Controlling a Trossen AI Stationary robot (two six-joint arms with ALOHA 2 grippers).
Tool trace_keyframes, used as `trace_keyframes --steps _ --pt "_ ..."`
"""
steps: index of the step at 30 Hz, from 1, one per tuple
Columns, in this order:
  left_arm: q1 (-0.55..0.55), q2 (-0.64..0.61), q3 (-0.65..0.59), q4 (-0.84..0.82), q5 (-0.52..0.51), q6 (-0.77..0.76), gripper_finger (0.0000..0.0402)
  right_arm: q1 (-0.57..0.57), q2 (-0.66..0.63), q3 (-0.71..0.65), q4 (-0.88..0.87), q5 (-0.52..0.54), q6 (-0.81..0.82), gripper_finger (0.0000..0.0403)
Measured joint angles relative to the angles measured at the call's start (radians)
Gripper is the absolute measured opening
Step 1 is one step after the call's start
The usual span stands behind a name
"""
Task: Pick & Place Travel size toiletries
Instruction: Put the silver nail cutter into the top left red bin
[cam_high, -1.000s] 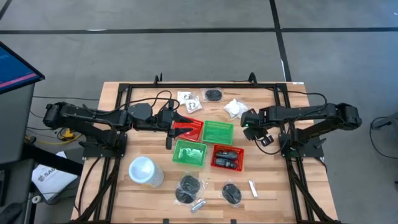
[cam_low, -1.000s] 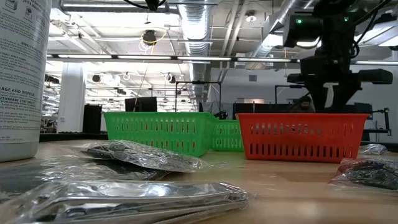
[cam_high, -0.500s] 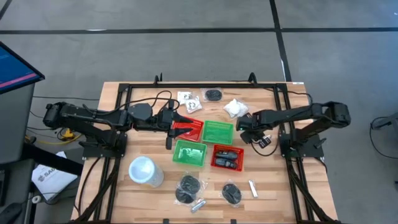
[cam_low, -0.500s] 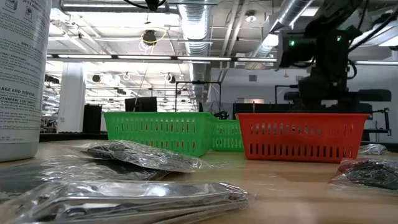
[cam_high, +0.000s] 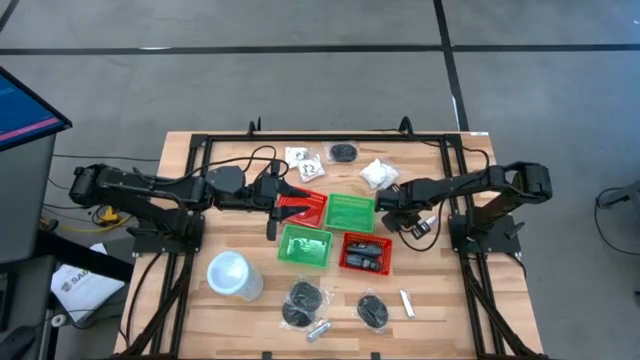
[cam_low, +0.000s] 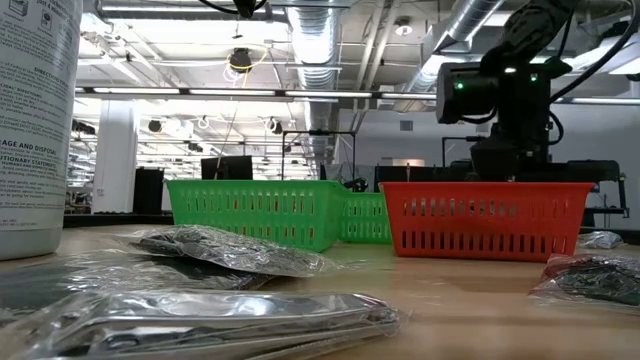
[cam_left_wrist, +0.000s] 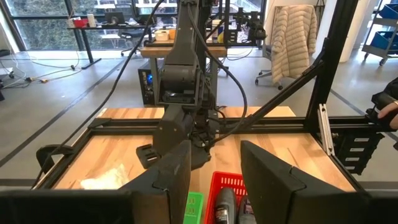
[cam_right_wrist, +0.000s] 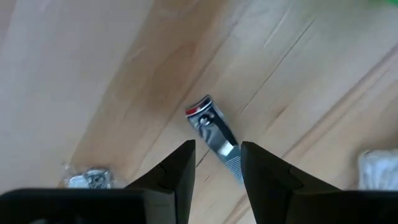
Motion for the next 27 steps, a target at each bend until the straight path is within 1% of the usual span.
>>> trace_keyframes --steps 3,7,13,18,22,25,27 --pt "0.0 0.0 0.0 0.0 0.0 0.0 0.0131 0.0 0.0 0.0 0.027 0.0 -0.027 0.0118" --pt "0.0 0.0 0.0 -0.002 0.0 0.0 0.0131 0.0 0.032 0.0 0.028 0.0 -0.067 0.0118" --pt "0.0 0.0 0.0 -0.006 0.0 0.0 0.0131 0.0 0.09 0.006 0.025 0.004 -0.066 0.0118" --pt "0.0 0.0 0.0 -0.006 0.0 0.0 0.0131 0.0 0.078 0.003 0.032 0.003 -0.046 0.0117" --pt "0.0 0.0 0.0 -0.006 0.0 0.0 0.0131 0.0 0.052 -0.001 0.034 -0.002 -0.043 0.0097" --pt "0.0 0.0 0.0 -0.006 0.0 0.0 0.0131 0.0 0.049 -0.002 0.05 -0.003 -0.03 0.0069" --pt "0.0 0.0 0.0 -0.006 0.0 0.0 0.0131 -0.001 0.048 -0.001 0.051 -0.002 0.019 0.0049"
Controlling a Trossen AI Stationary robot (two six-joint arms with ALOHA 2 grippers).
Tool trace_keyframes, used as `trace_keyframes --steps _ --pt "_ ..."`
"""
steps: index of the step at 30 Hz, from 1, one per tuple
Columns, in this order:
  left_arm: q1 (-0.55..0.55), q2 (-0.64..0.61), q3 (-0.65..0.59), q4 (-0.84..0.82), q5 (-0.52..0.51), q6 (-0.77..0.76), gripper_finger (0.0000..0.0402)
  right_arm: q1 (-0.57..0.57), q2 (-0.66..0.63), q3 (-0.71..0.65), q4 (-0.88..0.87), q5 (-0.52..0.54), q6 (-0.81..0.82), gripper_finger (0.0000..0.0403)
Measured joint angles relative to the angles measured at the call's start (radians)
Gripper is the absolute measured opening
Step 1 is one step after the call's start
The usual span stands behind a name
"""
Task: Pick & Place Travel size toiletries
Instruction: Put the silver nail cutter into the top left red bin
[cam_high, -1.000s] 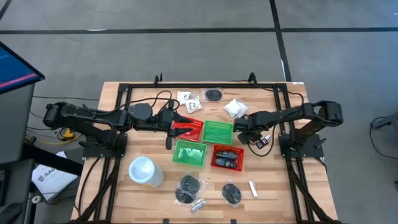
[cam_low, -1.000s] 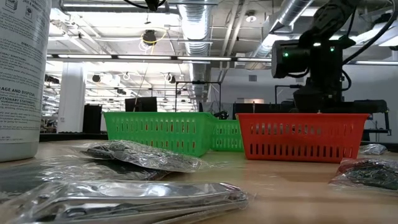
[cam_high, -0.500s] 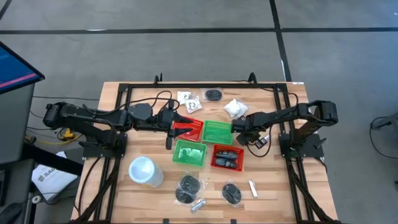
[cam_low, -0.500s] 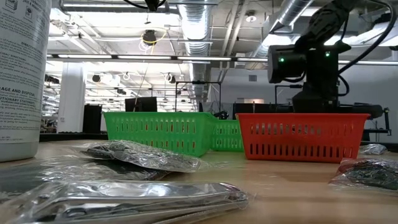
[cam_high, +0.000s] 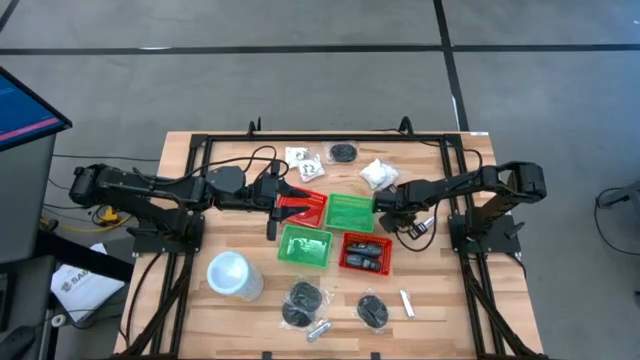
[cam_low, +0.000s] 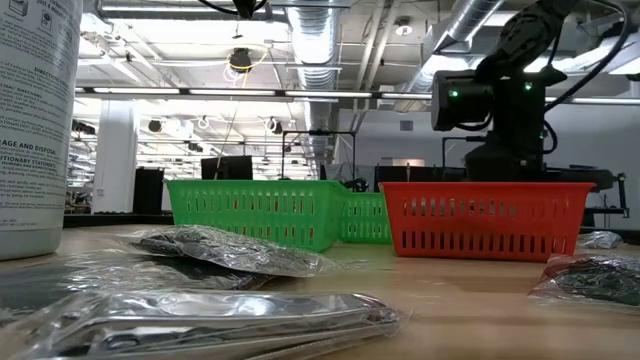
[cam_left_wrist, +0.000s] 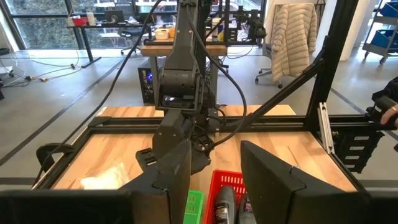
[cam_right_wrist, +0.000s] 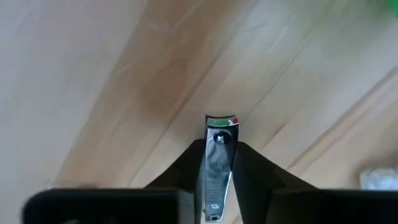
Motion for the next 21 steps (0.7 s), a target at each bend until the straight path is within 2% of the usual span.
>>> trace_keyframes --steps 13,21 --pt "0.0 0.0 0.0 0.0 0.0 0.0 0.0131 0.0 -0.004 0.001 -0.003 -0.001 0.121 0.0048" --pt "0.0 0.0 0.0 0.0 0.0 0.0 0.0131 0.001 -0.094 0.001 -0.021 -0.004 0.174 0.0045"
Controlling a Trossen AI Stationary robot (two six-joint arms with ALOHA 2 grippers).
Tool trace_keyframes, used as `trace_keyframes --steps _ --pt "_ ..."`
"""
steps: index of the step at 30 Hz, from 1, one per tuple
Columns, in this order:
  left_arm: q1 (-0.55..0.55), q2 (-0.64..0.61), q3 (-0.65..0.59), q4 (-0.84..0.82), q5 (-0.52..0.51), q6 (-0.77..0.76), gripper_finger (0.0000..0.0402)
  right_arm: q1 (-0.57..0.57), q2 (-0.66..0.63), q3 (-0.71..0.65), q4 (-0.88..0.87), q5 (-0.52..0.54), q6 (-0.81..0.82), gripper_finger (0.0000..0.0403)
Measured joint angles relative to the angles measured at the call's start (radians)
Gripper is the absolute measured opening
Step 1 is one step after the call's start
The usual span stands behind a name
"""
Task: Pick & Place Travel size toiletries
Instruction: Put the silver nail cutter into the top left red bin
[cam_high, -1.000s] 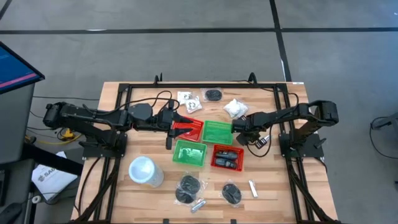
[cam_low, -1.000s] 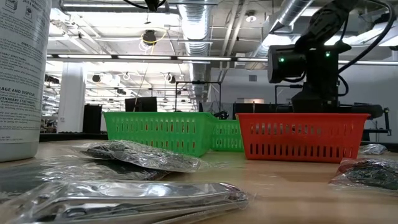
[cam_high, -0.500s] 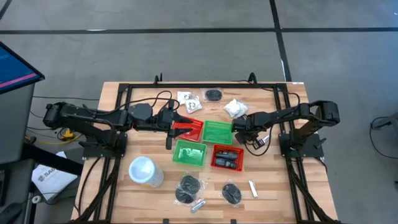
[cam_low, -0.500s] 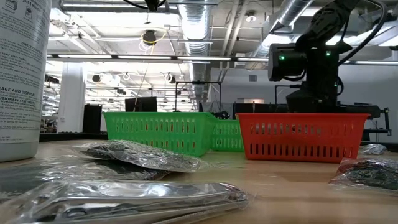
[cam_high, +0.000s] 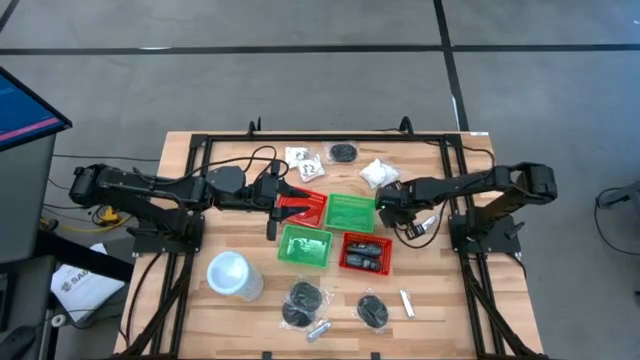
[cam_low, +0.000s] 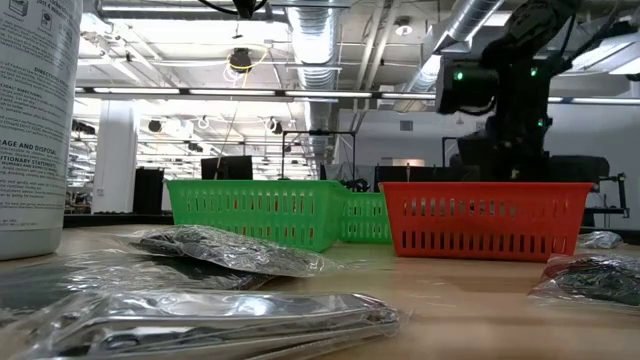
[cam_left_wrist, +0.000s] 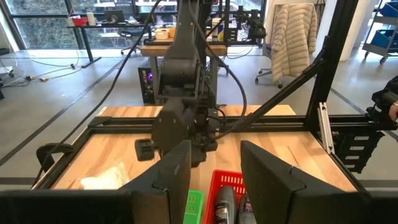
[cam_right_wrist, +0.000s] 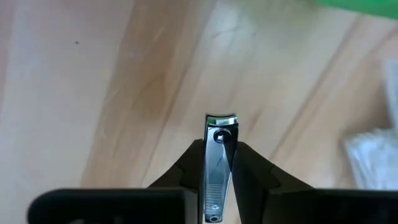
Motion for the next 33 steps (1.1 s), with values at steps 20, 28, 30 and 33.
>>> trace_keyframes --steps 20,28,30,33 --pt "0.0 0.0 0.0 0.002 0.0 0.0 0.0131 0.002 -0.419 0.073 0.163 0.002 0.269 0.0046" --pt "0.0 0.0 0.0 0.002 0.0 0.0 0.0131 0.009 -0.426 0.075 0.441 -0.062 0.342 0.0047" --pt "0.0 0.0 0.0 0.003 0.0 0.0 0.0131 0.021 -0.41 0.075 0.51 -0.073 0.35 0.0047" --pt "0.0 0.0 0.0 0.003 0.0 0.0 0.0131 0.051 -0.387 0.075 0.609 -0.076 0.359 0.0047"
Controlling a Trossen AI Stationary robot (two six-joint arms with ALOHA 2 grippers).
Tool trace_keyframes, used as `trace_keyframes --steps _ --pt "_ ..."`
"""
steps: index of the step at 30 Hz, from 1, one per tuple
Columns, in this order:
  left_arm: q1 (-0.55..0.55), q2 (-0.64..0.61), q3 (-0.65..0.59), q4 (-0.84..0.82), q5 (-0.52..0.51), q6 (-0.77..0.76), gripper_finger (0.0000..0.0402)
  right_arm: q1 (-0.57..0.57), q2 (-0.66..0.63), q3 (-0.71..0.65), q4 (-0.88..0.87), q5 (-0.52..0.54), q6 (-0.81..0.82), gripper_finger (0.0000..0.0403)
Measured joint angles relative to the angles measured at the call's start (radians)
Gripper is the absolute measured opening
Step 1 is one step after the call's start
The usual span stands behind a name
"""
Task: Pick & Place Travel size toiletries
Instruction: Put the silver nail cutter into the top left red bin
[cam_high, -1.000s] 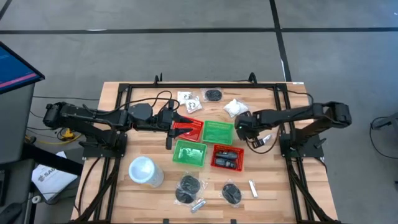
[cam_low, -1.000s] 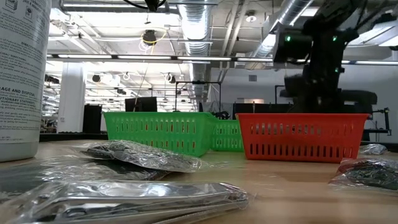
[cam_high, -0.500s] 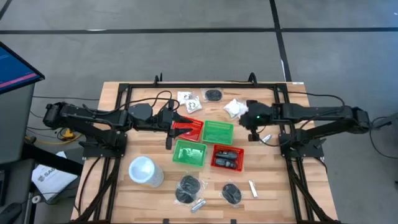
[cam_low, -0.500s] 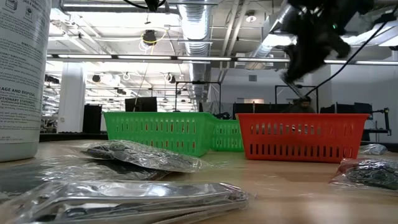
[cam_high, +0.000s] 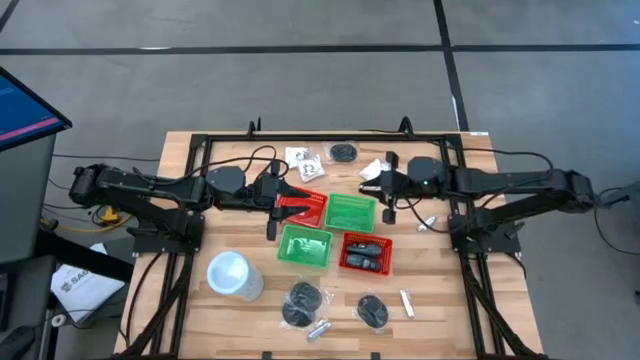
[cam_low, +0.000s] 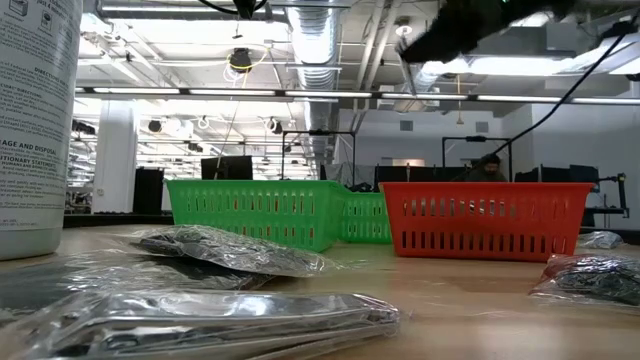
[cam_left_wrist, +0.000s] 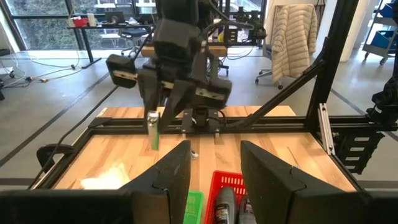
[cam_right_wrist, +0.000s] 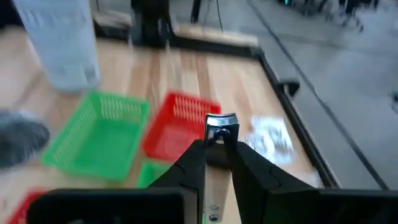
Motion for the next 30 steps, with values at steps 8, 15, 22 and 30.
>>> trace_keyframes --steps 8,15,22,30 --pt "0.0 0.0 0.0 0.002 0.0 0.0 0.0131 0.081 0.058 0.0 0.225 -0.001 -0.003 0.0047" --pt "0.002 0.008 0.0 0.024 0.0 0.0 0.0131 0.103 0.094 0.0 0.399 -0.002 -0.026 0.0047" --pt "0.002 0.047 0.0 0.077 -0.031 0.0 0.0131 0.108 0.093 -0.001 0.487 -0.023 -0.022 0.0047" --pt "0.01 0.129 0.0 0.197 -0.044 0.027 0.0131 0.129 0.093 -0.001 0.531 -0.024 -0.037 0.0048"
